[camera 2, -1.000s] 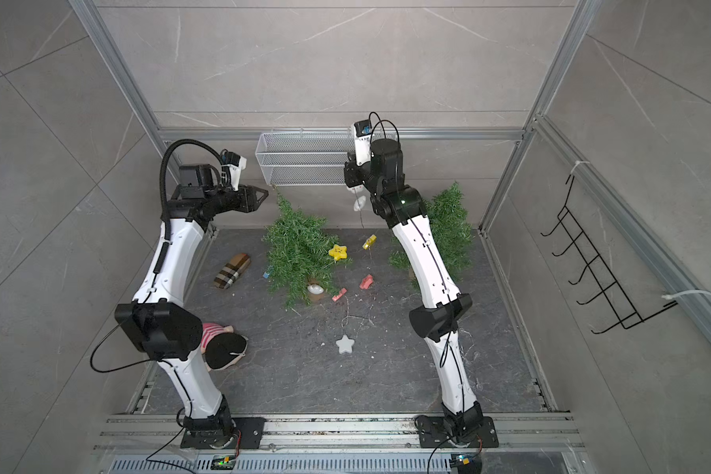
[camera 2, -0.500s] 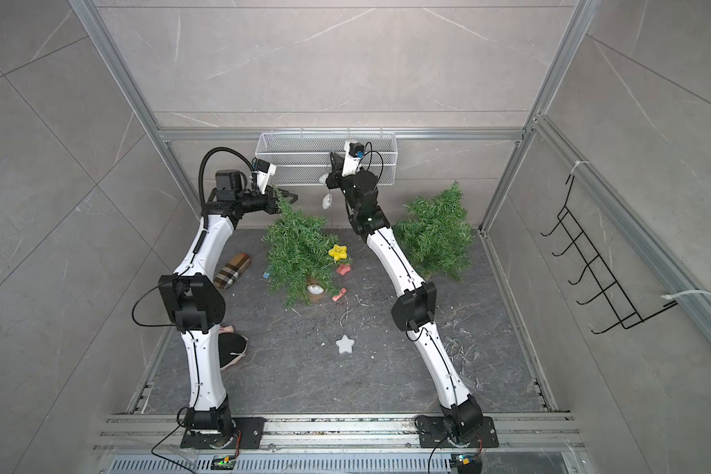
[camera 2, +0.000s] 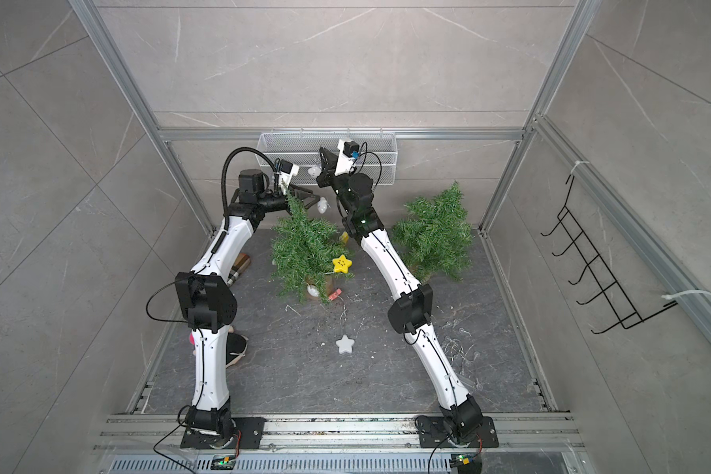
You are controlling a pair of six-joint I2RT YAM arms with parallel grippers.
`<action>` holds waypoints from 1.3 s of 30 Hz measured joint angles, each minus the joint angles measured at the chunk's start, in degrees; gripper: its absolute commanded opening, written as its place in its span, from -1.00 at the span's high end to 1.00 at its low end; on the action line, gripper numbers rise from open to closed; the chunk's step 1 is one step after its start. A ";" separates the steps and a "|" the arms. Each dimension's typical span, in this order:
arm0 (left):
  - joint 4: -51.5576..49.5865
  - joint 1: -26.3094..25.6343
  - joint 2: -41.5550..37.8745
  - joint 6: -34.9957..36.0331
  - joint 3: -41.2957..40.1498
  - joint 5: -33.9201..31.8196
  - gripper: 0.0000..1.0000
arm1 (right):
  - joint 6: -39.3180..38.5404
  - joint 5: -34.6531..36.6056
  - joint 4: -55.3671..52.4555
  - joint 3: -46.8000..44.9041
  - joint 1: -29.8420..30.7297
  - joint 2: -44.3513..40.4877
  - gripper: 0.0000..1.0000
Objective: Wrap string light around the christmas tree
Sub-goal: Wrap the light string around the Christmas tree.
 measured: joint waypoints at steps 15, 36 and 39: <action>6.95 -0.98 0.57 -4.76 0.31 0.85 -0.14 | 3.17 -1.05 1.16 0.00 1.73 0.07 1.00; 11.91 -2.03 2.49 -8.57 7.61 -4.98 1.00 | 3.56 -6.99 -4.17 5.70 1.86 1.29 -0.10; 12.94 -1.95 2.49 -9.44 9.77 -5.33 1.00 | 2.47 -9.40 -9.09 8.94 1.73 1.29 -0.29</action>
